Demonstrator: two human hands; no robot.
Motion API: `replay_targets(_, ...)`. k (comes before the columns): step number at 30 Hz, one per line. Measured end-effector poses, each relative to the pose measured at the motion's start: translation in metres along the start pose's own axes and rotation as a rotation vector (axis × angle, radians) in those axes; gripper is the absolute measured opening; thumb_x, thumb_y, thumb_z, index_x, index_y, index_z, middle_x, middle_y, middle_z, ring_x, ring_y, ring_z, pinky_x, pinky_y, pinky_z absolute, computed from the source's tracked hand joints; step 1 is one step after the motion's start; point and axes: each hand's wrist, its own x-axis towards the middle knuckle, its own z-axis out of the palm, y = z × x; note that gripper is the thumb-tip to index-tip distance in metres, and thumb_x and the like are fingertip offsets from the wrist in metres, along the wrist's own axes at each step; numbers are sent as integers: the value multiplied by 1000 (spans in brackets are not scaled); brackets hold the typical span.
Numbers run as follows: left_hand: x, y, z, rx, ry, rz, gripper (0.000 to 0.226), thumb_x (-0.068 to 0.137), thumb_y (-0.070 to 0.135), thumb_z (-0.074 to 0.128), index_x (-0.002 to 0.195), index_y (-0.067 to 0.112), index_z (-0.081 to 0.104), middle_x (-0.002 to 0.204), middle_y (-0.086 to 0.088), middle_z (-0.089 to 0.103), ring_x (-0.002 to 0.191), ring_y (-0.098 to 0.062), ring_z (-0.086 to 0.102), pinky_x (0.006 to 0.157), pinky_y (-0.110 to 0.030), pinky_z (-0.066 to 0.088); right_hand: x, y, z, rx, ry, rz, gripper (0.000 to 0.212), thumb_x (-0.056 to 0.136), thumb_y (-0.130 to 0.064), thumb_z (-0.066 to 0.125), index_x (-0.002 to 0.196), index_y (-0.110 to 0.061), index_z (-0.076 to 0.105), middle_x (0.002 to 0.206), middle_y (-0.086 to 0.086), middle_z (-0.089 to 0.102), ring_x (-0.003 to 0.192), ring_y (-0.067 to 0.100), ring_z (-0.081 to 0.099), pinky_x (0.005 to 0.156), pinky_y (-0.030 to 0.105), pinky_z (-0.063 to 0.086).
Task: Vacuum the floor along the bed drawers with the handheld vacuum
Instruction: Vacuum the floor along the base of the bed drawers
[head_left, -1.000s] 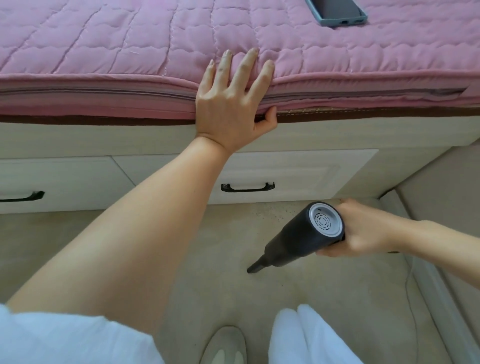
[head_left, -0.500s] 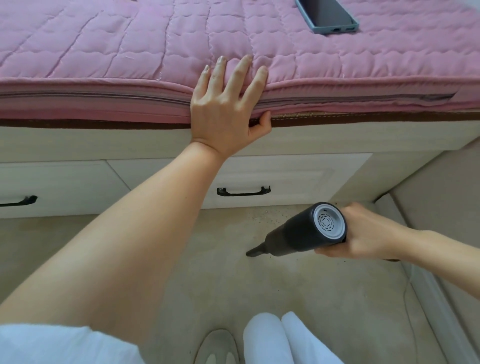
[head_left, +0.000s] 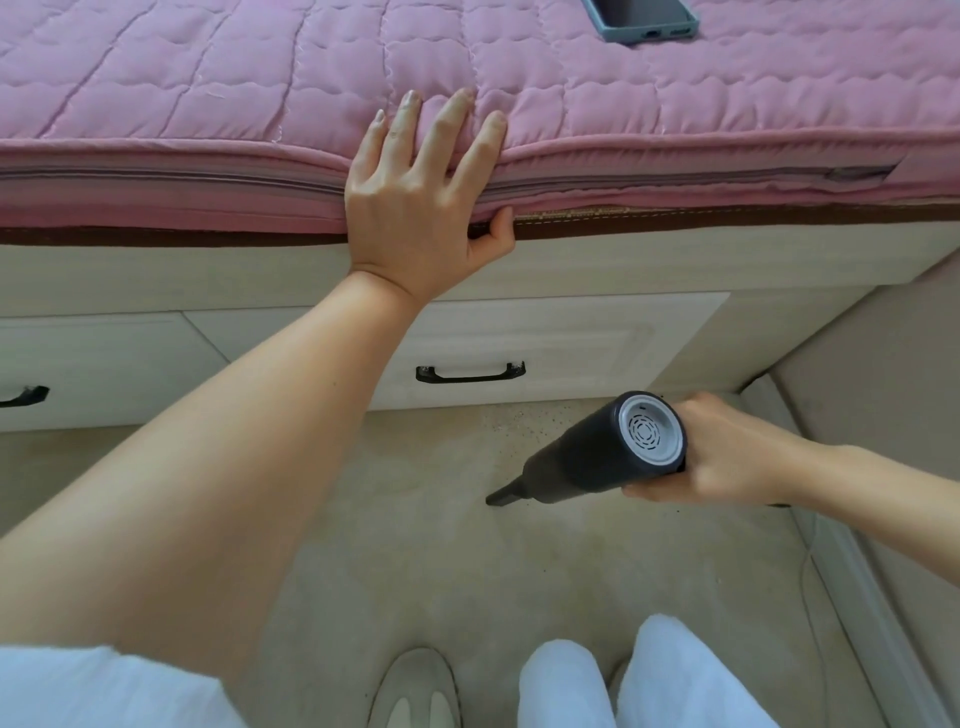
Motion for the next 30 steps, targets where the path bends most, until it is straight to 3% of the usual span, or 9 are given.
replay_targets(8, -1, 0, 1, 15, -2, 5, 54, 90, 50, 48, 131, 21, 67, 132, -8, 66, 117, -41, 64, 99, -52, 52, -13, 17, -5, 36, -79, 9, 20, 69, -33, 75, 69, -31, 55, 65, -14, 60, 62, 4, 57, 56, 17, 43)
replay_targets(13, 0, 0, 0, 20, -4, 6, 54, 89, 50, 50, 131, 20, 67, 132, -9, 66, 117, -41, 64, 99, -53, 52, -19, 25, -11, 27, -181, 51, 24, 66, -38, 71, 71, -22, 53, 62, -4, 57, 58, 9, 51, 56, 35, 46)
replay_targets(18, -1, 0, 0, 23, -6, 7, 54, 90, 51, 48, 131, 20, 66, 132, -9, 66, 117, -41, 64, 99, -52, 52, -21, 26, -15, 4, -209, 55, 26, 64, -43, 68, 72, -23, 54, 62, -4, 57, 59, 10, 53, 57, 35, 47)
replay_targets(20, -1, 0, 0, 26, -7, 8, 54, 90, 51, 47, 131, 21, 66, 133, -8, 66, 118, -41, 64, 99, -52, 52, -21, 28, -15, 3, -174, 52, 24, 66, -44, 67, 73, -25, 55, 65, -8, 60, 63, 7, 56, 59, 31, 48)
replay_targets(24, -1, 0, 1, 25, -6, 9, 54, 90, 51, 48, 131, 21, 66, 133, -8, 66, 118, -40, 64, 100, -52, 52, -19, 36, -15, -27, -78, 61, 29, 66, -48, 66, 73, -22, 56, 68, -6, 61, 66, 11, 59, 61, 37, 50)
replay_targets(30, -1, 0, 2, 26, 3, 6, 54, 90, 51, 48, 131, 21, 67, 132, -8, 66, 118, -40, 64, 99, -52, 52, -14, 34, -11, -15, 18, 58, 20, 71, -36, 75, 76, -31, 57, 72, -15, 63, 70, 8, 60, 60, 23, 47)
